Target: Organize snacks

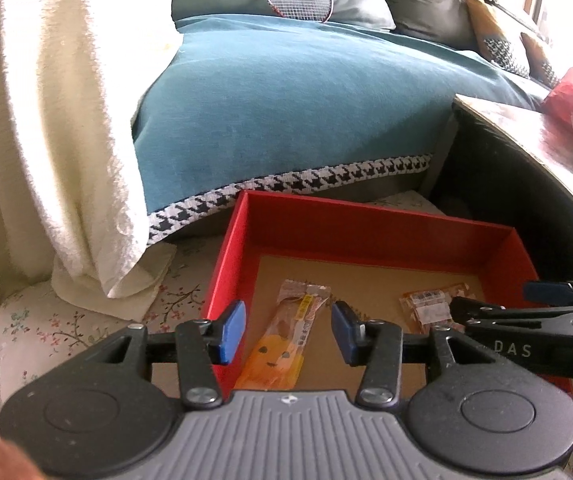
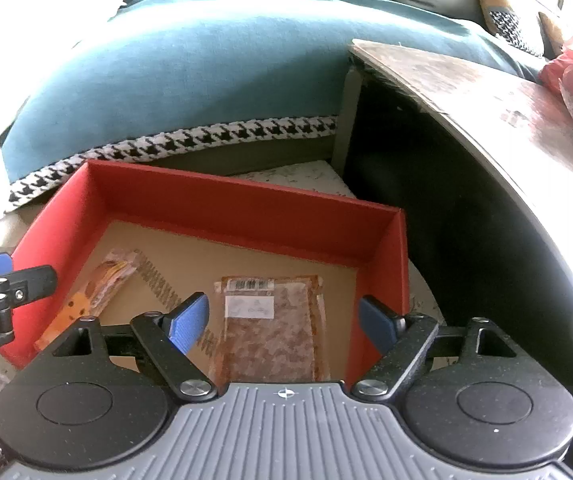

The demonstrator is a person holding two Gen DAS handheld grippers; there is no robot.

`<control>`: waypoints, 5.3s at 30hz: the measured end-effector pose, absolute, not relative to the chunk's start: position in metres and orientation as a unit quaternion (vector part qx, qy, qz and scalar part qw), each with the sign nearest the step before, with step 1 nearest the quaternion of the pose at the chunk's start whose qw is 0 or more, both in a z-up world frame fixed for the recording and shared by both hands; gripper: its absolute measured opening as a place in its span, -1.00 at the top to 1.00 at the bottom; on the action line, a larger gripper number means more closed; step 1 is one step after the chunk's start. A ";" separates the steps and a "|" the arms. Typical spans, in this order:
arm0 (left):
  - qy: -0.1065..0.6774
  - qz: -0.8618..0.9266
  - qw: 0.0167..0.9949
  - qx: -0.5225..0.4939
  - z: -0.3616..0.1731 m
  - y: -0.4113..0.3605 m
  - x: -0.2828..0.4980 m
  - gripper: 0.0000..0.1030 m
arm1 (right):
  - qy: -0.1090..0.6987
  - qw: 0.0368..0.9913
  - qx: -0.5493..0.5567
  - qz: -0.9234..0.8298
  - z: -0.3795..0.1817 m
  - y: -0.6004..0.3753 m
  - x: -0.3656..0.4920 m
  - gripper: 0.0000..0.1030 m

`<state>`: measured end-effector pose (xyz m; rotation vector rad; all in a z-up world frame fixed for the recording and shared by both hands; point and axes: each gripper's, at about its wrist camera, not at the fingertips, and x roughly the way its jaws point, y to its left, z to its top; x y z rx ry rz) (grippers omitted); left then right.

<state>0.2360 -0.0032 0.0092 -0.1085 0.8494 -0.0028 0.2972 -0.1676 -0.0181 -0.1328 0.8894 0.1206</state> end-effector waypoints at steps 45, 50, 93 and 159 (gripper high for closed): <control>0.423 -0.016 0.904 -0.056 0.021 0.015 0.108 0.08 | 0.457 0.880 -0.047 0.120 -0.011 -0.144 0.164 -0.75; 0.431 -0.016 0.901 -0.050 0.017 0.017 0.093 0.08 | 0.467 0.875 -0.052 0.121 -0.017 -0.143 0.151 -0.75; 0.503 -0.063 0.861 -0.040 -0.008 0.061 0.054 -0.05 | 0.528 0.825 -0.046 0.196 -0.051 -0.118 0.130 -0.26; 0.575 -0.135 0.801 0.098 -0.063 0.006 0.006 -0.40 | 0.562 0.799 -0.111 0.185 -0.075 -0.097 0.133 -0.63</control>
